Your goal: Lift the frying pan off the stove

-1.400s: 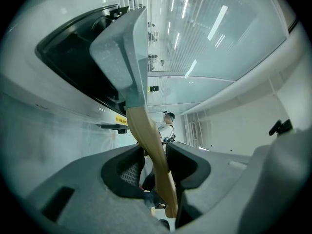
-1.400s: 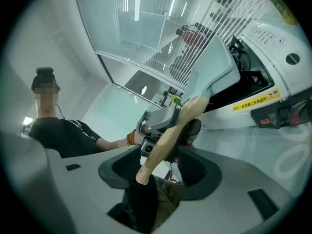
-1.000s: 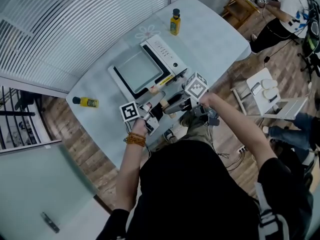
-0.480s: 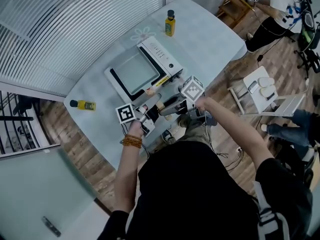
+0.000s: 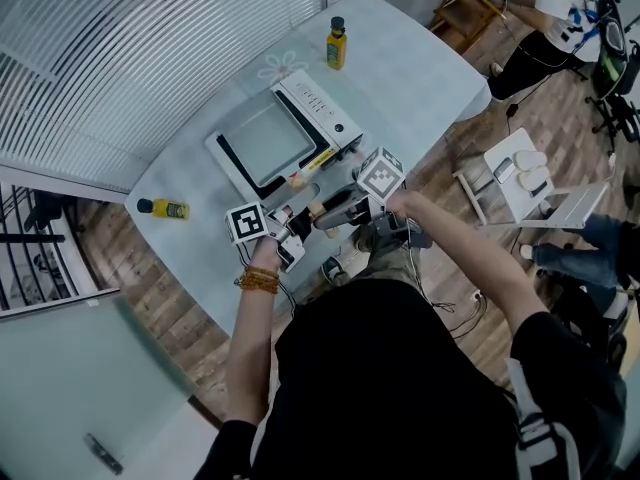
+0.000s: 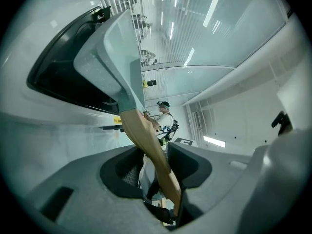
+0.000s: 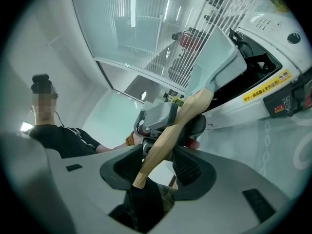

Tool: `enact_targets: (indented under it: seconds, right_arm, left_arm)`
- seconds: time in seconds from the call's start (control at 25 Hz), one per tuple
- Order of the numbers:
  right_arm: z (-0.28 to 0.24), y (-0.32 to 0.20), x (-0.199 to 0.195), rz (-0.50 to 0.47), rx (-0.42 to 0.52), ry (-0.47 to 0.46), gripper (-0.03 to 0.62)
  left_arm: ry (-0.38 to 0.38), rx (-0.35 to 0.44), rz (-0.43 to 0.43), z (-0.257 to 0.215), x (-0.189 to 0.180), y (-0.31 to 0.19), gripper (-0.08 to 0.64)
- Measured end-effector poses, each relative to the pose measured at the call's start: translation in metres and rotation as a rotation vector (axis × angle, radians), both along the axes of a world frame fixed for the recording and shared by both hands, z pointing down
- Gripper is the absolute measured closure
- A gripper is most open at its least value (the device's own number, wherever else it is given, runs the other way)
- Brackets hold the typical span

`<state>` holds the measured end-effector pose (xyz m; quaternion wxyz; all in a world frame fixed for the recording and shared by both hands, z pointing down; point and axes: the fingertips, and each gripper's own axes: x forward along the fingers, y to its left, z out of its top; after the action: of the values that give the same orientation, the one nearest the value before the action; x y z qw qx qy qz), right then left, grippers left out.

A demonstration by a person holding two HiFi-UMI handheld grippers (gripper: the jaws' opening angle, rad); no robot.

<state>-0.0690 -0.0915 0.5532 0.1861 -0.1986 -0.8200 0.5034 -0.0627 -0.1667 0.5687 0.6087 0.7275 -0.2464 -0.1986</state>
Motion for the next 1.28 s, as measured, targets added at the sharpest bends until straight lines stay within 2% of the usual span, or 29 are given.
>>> enact_targets:
  seconds: [0.68, 1.0, 1.28]
  right_arm:
    - [-0.018, 0.0, -0.004, 0.026, 0.004, -0.016, 0.41]
    - [-0.025, 0.002, -0.005, 0.024, 0.063, -0.017, 0.407]
    - [-0.041, 0.006, -0.007, 0.029, 0.103, -0.041, 0.405]
  left_arm:
    - [-0.096, 0.019, 0.037, -0.012, 0.0, 0.0, 0.373]
    - [-0.1, 0.042, 0.025, -0.022, -0.001, 0.003, 0.37]
    - [-0.136, 0.084, 0.031, -0.039, -0.004, 0.007, 0.368]
